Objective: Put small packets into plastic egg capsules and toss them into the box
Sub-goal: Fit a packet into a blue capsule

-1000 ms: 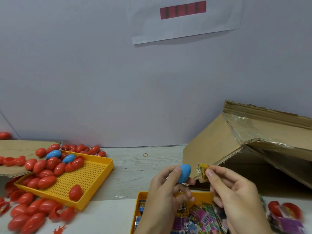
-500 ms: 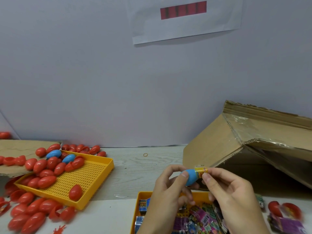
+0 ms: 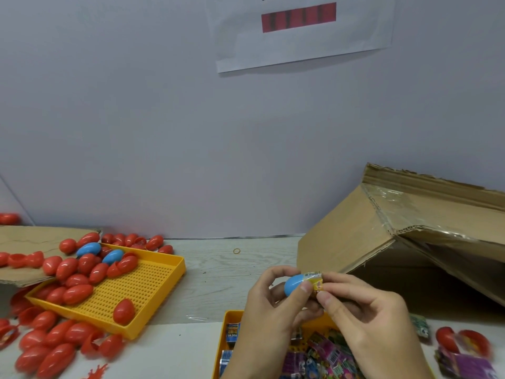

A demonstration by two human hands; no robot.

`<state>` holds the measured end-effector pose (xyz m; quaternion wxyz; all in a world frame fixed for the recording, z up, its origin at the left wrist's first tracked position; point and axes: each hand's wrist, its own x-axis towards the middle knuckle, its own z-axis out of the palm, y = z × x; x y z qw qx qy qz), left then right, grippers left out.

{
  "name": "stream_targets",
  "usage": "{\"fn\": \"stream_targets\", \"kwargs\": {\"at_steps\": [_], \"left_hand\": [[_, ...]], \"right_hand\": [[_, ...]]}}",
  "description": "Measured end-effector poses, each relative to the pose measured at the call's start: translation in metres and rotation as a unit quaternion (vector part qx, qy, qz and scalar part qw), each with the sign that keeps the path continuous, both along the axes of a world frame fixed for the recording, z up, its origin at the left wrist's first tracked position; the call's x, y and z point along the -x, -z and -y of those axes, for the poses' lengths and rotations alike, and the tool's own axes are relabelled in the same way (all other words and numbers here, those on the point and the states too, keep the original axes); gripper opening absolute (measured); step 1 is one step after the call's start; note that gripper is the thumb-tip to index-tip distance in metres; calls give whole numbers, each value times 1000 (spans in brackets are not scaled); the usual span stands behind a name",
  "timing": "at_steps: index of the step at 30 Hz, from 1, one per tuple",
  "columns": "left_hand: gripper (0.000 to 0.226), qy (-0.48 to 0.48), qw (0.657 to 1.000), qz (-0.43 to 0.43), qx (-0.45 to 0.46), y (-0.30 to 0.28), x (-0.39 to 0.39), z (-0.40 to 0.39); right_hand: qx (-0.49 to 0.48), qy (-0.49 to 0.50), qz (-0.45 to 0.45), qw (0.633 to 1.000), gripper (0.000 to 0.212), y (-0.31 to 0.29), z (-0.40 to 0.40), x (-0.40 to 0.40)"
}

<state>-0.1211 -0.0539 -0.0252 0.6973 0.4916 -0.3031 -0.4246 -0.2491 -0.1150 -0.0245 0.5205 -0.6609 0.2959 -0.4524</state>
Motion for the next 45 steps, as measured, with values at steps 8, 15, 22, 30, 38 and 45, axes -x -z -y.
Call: {"fn": "stream_targets", "kwargs": {"at_steps": [8, 15, 22, 30, 38, 45], "left_hand": [[47, 2, 1000, 17, 0, -3, 4, 0], [47, 13, 997, 74, -4, -3, 4, -2], [30, 18, 989, 145, -9, -5, 5, -4], [23, -16, 986, 166, -11, -5, 7, -4], [27, -22, 980, 198, -26, -4, 6, -3], [29, -26, 975, 218, -32, -4, 7, -2]], "right_hand": [[120, 112, -24, 986, 11, -2, -4, -2], [43, 89, -9, 995, 11, -3, 0, -2], [-14, 65, -4, 998, 15, -3, 4, 1], [-77, 76, -10, 994, 10, -8, 3, 3], [-114, 44, -16, 992, 16, -15, 1, 5], [-108, 30, -20, 994, 15, -15, 1, 5]]}}
